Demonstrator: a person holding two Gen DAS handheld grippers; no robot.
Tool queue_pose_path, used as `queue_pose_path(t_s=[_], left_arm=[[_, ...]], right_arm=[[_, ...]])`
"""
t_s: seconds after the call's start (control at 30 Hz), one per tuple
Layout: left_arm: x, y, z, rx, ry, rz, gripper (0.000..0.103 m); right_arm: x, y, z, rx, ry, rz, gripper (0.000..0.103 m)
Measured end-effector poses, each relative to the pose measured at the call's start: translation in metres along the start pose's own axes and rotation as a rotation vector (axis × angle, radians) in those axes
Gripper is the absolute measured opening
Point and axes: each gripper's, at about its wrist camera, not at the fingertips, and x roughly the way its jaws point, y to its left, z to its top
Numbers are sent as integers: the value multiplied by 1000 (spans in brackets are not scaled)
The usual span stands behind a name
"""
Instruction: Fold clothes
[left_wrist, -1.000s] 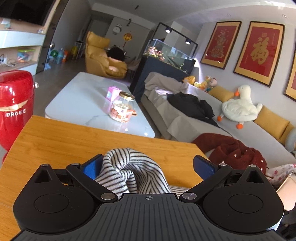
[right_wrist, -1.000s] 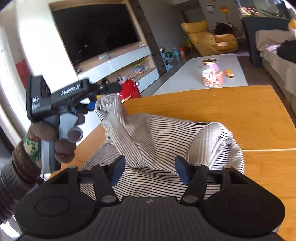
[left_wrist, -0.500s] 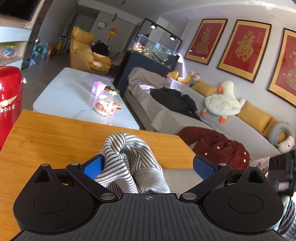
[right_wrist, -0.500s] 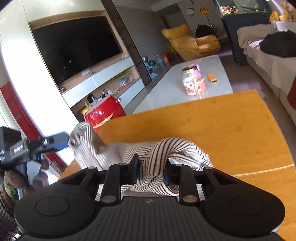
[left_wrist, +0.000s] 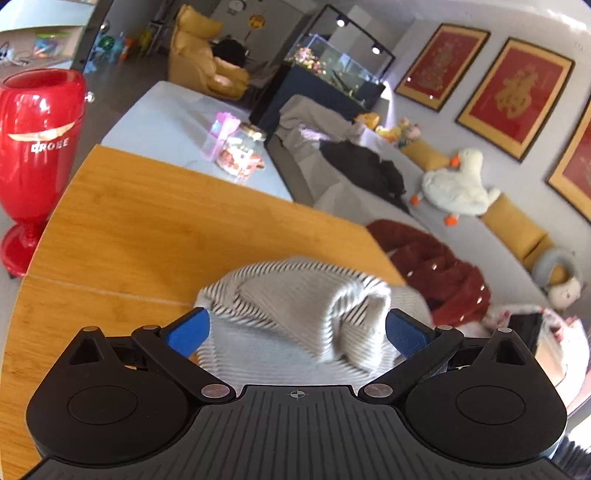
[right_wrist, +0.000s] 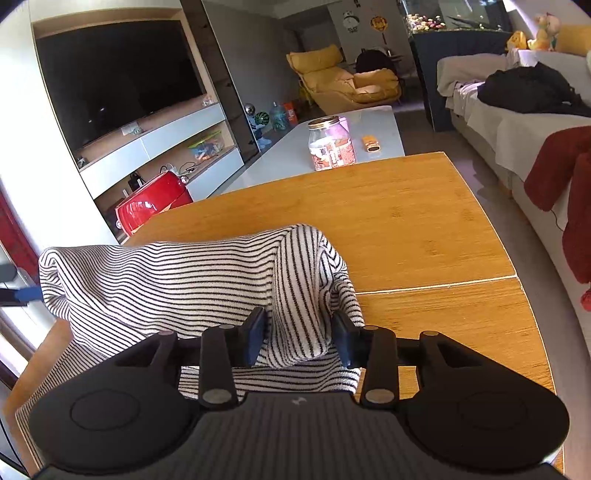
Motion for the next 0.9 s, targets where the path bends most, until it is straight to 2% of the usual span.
queue_pose_path(t_s=[0.07, 0.17, 0.27, 0.33, 0.43, 0.53, 0.63, 0.7, 0.77, 0.8, 0.9], left_arm=[[3, -11, 14, -13, -40, -42, 103], [20, -34, 30, 24, -97, -72, 103], [48, -53, 35, 82, -84, -81, 103], [67, -58, 26, 155, -31, -23, 103], [79, -51, -2, 308, 38, 157, 103], [77, -27, -28, 363, 111, 291, 103], [61, -3, -33, 235, 140, 243, 103], [46, -1, -31, 206, 117, 233, 103], [31, -2, -25, 164, 93, 210, 103], [24, -2, -20, 121, 84, 169, 103], [14, 3, -6, -41, 66, 55, 103]], right_arm=[[-1, -2, -1, 4, -2, 6, 40], [-2, -7, -2, 26, -3, 21, 41], [-2, -8, -3, 31, -6, 24, 42], [-3, -9, -4, 32, -9, 26, 43], [-4, -12, -5, 43, -12, 36, 43], [-3, -13, -5, 44, -6, 47, 46], [-5, -8, -4, 15, 2, 29, 48], [-10, -5, -4, -2, 6, 15, 50], [-20, -3, -4, -6, 5, 4, 59], [-26, -3, -4, -3, 3, 3, 63], [-40, -3, -4, 43, 8, 42, 66]])
